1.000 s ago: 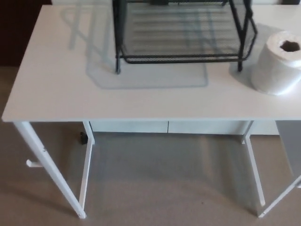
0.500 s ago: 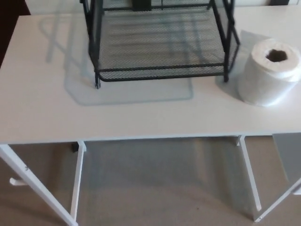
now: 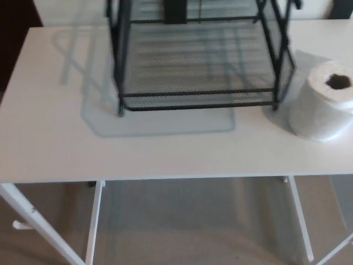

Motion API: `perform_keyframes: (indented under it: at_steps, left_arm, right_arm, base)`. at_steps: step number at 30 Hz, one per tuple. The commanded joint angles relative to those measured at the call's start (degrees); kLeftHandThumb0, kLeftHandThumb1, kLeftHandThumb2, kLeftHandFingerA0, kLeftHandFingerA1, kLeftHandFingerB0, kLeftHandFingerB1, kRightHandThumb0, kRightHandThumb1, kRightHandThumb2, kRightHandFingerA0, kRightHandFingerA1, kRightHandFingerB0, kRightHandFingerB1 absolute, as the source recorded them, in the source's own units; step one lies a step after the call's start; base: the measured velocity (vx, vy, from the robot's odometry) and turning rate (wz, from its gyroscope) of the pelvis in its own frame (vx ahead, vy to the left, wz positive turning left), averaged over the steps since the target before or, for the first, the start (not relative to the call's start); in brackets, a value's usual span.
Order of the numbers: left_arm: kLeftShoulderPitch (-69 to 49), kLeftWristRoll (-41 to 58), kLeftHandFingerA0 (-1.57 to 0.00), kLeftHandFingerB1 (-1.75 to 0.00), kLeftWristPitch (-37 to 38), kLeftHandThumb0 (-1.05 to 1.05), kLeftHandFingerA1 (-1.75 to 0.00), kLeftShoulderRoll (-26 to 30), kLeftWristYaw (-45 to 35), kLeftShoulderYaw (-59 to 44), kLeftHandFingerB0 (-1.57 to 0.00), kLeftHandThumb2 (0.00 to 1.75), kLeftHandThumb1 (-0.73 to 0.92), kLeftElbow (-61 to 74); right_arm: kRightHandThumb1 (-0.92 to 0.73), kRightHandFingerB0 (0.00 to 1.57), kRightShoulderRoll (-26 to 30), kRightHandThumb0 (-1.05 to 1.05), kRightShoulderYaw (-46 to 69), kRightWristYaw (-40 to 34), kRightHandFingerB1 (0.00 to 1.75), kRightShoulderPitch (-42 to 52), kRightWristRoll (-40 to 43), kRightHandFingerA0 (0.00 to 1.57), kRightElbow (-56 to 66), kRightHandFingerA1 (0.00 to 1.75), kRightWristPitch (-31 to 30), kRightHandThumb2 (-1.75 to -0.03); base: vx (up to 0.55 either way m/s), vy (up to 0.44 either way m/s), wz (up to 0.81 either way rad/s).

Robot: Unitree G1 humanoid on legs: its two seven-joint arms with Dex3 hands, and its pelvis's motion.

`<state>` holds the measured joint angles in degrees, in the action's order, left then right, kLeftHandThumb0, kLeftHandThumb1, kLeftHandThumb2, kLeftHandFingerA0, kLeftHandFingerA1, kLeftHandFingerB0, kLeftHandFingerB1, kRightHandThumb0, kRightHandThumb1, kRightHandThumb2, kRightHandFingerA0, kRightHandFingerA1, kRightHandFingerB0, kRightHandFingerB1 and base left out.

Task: The robot walks towards a desk on which a file tray is kept in the middle and a toilet paper roll is kept on its right. The robot uses its right hand to hook on finger in the gap of the roll and grabs it, lifts it and places it on the tray.

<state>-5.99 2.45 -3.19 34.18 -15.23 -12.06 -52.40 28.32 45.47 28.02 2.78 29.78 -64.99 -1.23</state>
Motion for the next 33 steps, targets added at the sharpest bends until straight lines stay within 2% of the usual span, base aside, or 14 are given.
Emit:
perform_keyframes:
  at_steps: [1, 11, 12, 13, 19, 20, 22, 23, 33]
  left_arm:
    - [0.02, -0.32, -0.19, -0.37, -1.95, -0.77, -0.47, 0.29, 0.05, 0.07, -0.12, 0.70, 0.92, 0.24]
    - [0.32, -1.18, -0.21, -0.39, 0.06, -0.80, -0.50, 0.43, 0.62, 1.03, -0.12, 0.70, 0.92, -1.55]
    - [0.42, -0.98, -0.18, -0.48, -0.29, -0.81, -0.54, 0.35, 0.82, 0.87, -0.12, 1.02, 0.75, -1.42]
    - [0.47, -0.97, -0.21, -0.39, -0.26, -0.81, -0.50, 0.35, 0.83, 0.87, -0.12, 0.70, 0.92, -1.53]
    - [0.12, -0.91, -0.22, -0.39, 0.47, -0.77, -0.49, 0.35, 0.95, 1.01, -0.14, 0.71, 0.92, -1.50]
    - [0.08, -0.81, -0.17, -0.48, 0.30, -0.80, -0.54, 0.31, 0.98, 0.93, -0.12, 1.02, 0.75, -1.40]
    - [0.01, -0.66, -0.18, -0.48, 0.76, -0.80, -0.54, 0.16, 1.05, 0.77, -0.13, 1.02, 0.75, -1.96]
    - [0.12, -0.86, -0.22, -0.38, 0.43, -0.81, -0.49, 0.21, 1.20, 0.93, -0.13, 0.69, 0.91, -1.97]
    - [1.13, -0.46, -0.23, -0.40, 0.49, -0.83, -0.52, 0.11, 1.19, 0.62, -0.15, 0.65, 0.92, -3.61]
  right_arm:
    - [-0.67, 0.48, 1.06, -0.37, 0.13, -0.15, 0.98, 0.09, 0.87, 0.73, 0.25, 1.34, 1.09, -0.78]
    - [-0.67, 0.48, 1.22, -0.37, -0.04, -0.23, 0.98, -0.19, 0.79, 0.73, 0.21, 1.34, 1.04, -0.78]
    - [-0.67, 0.48, 1.22, -0.37, -0.04, -0.23, 0.98, -0.19, 0.78, 0.73, 0.20, 1.34, 1.04, -0.78]
    - [-0.67, 0.48, 1.22, -0.37, -0.04, -0.23, 0.98, -0.19, 0.79, 0.73, 0.20, 1.34, 1.04, -0.78]
    - [-0.67, 0.48, 1.25, -0.37, -0.08, -0.24, 0.98, -0.13, 0.74, 0.73, 0.13, 1.34, 1.08, -0.78]
    - [-0.67, 0.48, 1.25, -0.37, -0.08, -0.25, 0.98, -0.13, 0.74, 0.73, 0.12, 1.34, 1.09, -0.78]
    - [-0.67, 0.48, 1.32, -0.37, -0.12, -0.22, 0.98, -0.13, 0.72, 0.73, 0.16, 1.34, 1.07, -0.78]
    - [-0.67, 0.48, 1.33, -0.37, -0.12, -0.22, 0.98, -0.13, 0.72, 0.73, 0.15, 1.34, 1.07, -0.78]
    - [-0.67, 0.48, 1.47, -0.37, -0.20, -0.28, 0.98, -0.40, 0.67, 0.73, 0.24, 1.34, 1.01, -0.78]
  base:
    - [0.05, -0.171, 0.06]
    - [0.02, -0.031, -0.02]
    - [0.04, 0.121, -0.08]
    - [0.06, 0.152, 0.01]
    - [0.04, 0.195, 0.03]
    - [0.07, 0.123, -0.06]
    - [0.04, 0.076, 0.07]
    - [0.00, 0.000, 0.00]
    - [0.00, -0.008, 0.00]
